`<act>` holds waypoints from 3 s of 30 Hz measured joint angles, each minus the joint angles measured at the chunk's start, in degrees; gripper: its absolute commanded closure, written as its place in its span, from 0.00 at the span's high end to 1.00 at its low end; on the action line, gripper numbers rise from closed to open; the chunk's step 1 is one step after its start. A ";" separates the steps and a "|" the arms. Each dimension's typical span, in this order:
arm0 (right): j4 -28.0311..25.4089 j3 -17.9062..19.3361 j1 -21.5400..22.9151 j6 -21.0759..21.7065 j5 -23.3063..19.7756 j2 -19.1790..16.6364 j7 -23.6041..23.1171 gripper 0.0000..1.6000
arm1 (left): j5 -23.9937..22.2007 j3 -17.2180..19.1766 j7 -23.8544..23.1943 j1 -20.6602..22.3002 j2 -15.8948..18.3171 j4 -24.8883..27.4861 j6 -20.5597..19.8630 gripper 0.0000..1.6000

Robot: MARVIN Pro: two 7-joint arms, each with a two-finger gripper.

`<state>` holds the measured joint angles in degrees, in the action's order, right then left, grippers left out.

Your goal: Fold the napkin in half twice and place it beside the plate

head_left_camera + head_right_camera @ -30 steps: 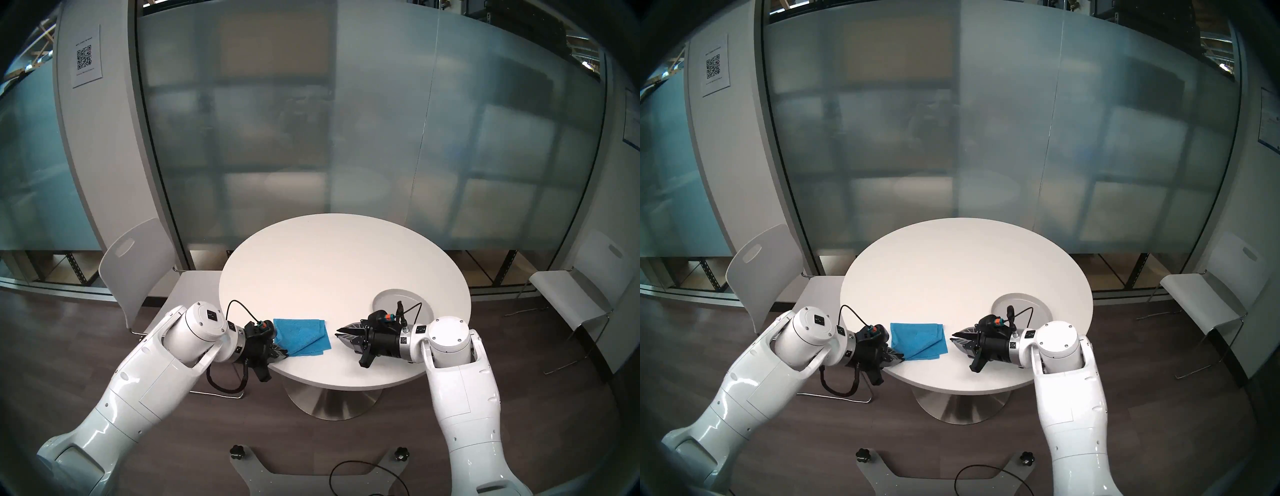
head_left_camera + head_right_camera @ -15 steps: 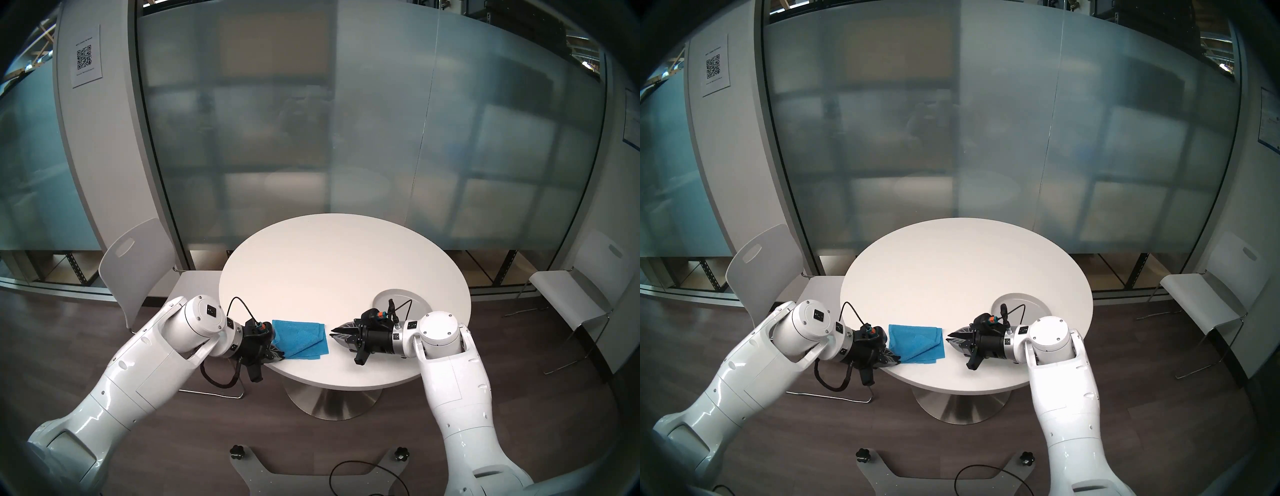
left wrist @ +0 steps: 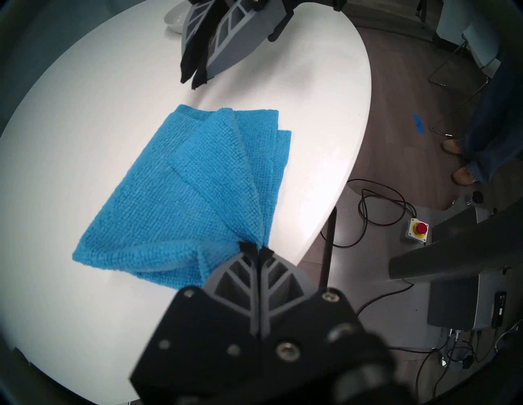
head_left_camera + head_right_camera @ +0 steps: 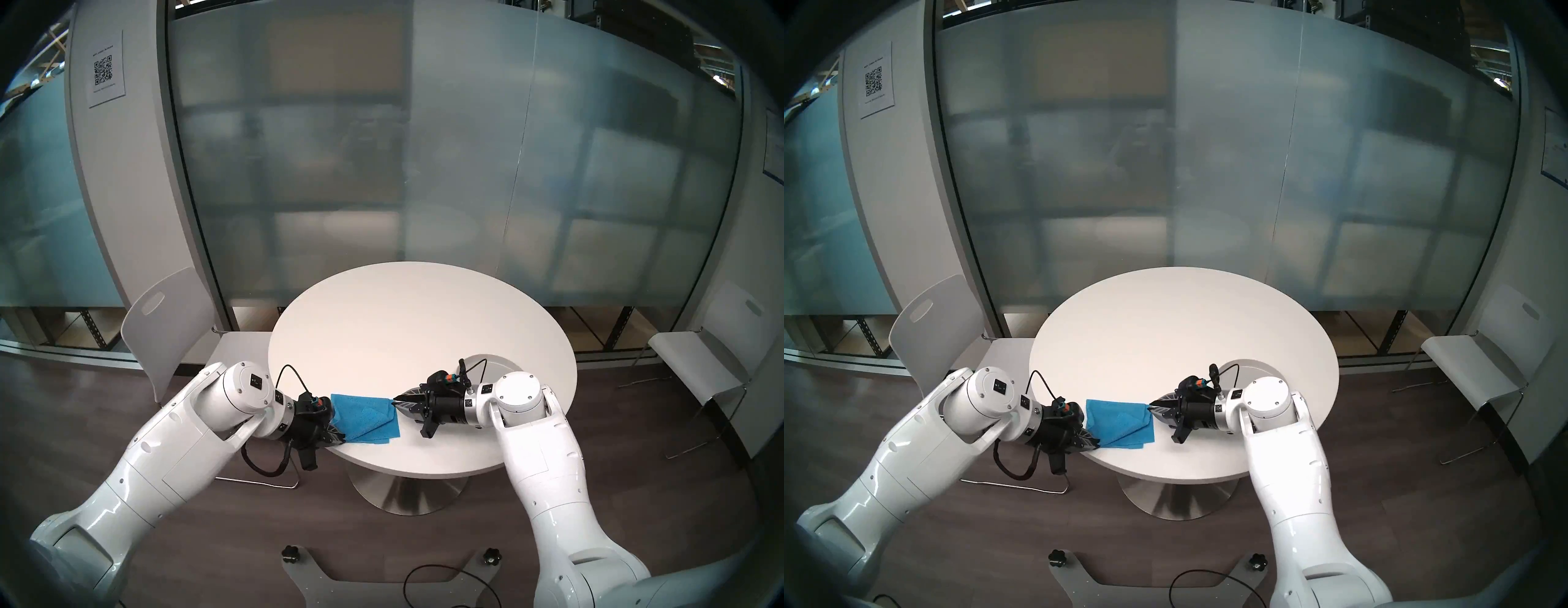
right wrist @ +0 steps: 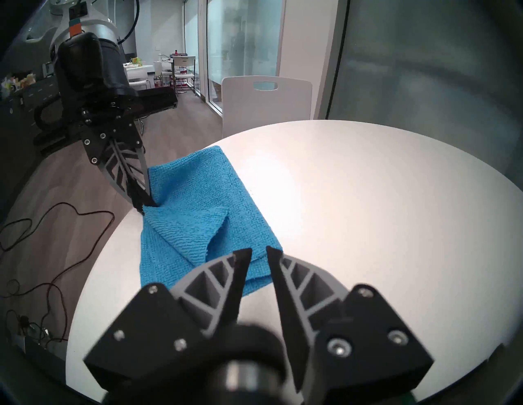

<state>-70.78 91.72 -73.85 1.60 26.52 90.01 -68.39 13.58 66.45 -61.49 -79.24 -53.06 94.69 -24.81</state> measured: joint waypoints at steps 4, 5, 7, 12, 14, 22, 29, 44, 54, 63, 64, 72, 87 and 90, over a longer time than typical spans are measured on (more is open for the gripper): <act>1.65 -0.62 0.85 -0.45 0.23 0.32 0.58 0.47 | -0.01 0.24 -0.11 -0.24 0.05 0.18 -0.14 0.00; 2.02 -0.78 1.06 -0.56 0.29 0.39 0.71 0.47 | -0.01 0.30 -0.13 -0.29 0.06 0.22 -0.16 0.00; 2.85 -1.11 1.51 -0.77 0.43 0.53 1.00 0.47 | -0.02 0.36 -0.16 -0.36 0.06 0.26 -0.18 0.00; 4.73 -2.03 2.55 -1.02 1.00 0.76 1.53 0.47 | -0.03 0.46 -0.20 -0.44 0.06 0.29 -0.20 0.00; 5.39 -2.48 2.99 -1.03 1.37 0.82 1.71 0.47 | -0.03 0.48 -0.22 -0.45 0.05 0.29 -0.20 0.00; 7.19 -3.93 4.47 -1.03 3.72 0.99 2.56 0.46 | -0.03 0.61 -0.41 -0.41 -0.13 0.12 -0.20 0.00; 7.61 -4.98 5.33 -0.43 5.76 0.96 2.41 0.44 | -0.03 0.84 -0.55 -0.40 -0.43 -0.11 -0.17 0.00; 1.68 -4.80 2.92 3.38 8.08 -0.11 -0.90 0.45 | 0.61 1.26 1.36 1.50 -2.05 -3.75 2.19 0.00; -4.18 -3.42 -0.97 5.11 7.74 -0.75 -3.13 0.45 | 1.14 1.27 1.76 2.50 -2.51 -5.30 3.51 0.00; -8.84 -2.23 -4.35 6.30 7.34 -0.65 -4.61 0.44 | 2.23 -0.16 2.00 4.81 -3.69 -7.42 4.74 0.00; -9.00 -2.16 -4.54 6.33 7.34 -0.65 -4.63 0.44 | 2.35 -0.32 2.00 5.03 -3.81 -7.60 4.81 0.00; -9.47 -1.66 -5.64 6.02 7.50 -0.59 -4.17 0.44 | 2.83 -1.21 1.31 6.48 -4.44 -8.65 5.01 0.00; -6.58 -2.04 -3.99 5.59 9.03 -0.53 -2.08 0.44 | 2.03 -0.75 -0.46 6.52 -4.37 -8.43 4.38 0.00; -5.81 -2.14 -3.26 5.41 9.40 -0.53 -1.79 0.44 | 1.82 -0.61 -0.76 6.51 -4.36 -8.34 4.24 0.00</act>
<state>-76.59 89.58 -77.11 7.02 35.92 89.48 -70.18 15.41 65.84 -62.25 -72.73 -57.42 86.35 -20.58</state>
